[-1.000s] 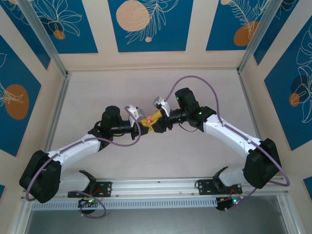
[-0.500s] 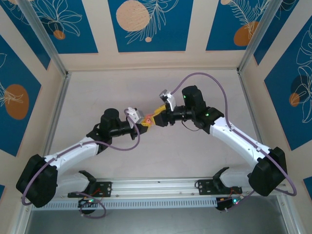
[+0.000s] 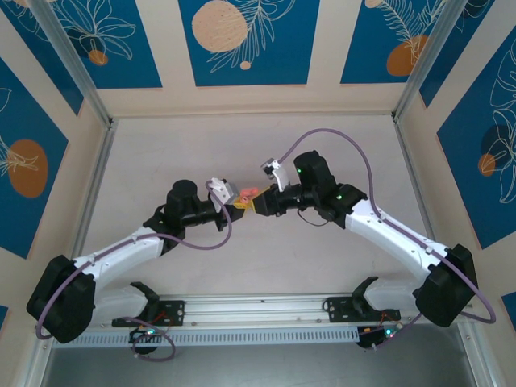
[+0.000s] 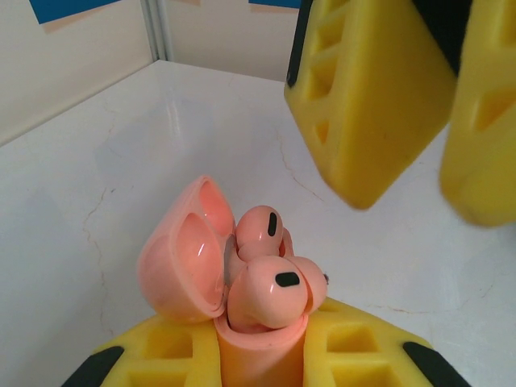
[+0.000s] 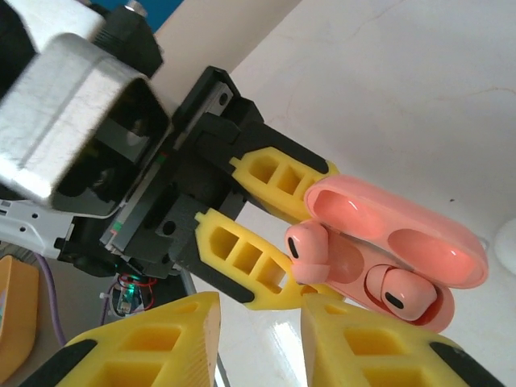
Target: Insert the wireless bluetooth earbuds into the charging case
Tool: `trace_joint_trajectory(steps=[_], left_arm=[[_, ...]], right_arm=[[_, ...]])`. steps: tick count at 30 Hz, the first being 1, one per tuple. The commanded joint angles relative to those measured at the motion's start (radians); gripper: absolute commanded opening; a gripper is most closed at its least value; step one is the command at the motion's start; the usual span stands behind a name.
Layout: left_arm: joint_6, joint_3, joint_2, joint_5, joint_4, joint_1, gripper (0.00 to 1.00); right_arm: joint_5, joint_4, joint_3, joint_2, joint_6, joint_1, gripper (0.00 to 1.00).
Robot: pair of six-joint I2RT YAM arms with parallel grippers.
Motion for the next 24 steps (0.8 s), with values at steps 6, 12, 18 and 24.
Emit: trace_joint_trajectory(steps=[6, 12, 18, 24], left_arm=[[0.007, -0.003, -0.015, -0.002, 0.026, -0.014, 0.16], [0.003, -0.006, -0.018, 0.006, 0.026, -0.013, 0.15], [0.004, -0.006, -0.023, 0.011, 0.021, -0.013, 0.15], [0.001, -0.009, -0.028, 0.012, 0.019, -0.013, 0.15]], right_arm=[[0.023, -0.001, 0.002, 0.056, 0.032, 0.012, 0.28], [0.053, 0.001, 0.009, 0.076, 0.037, 0.013, 0.25], [0.094, 0.004, 0.009, 0.072, 0.046, 0.006, 0.22], [0.104, 0.010, 0.006, 0.070, 0.057, 0.002, 0.22]])
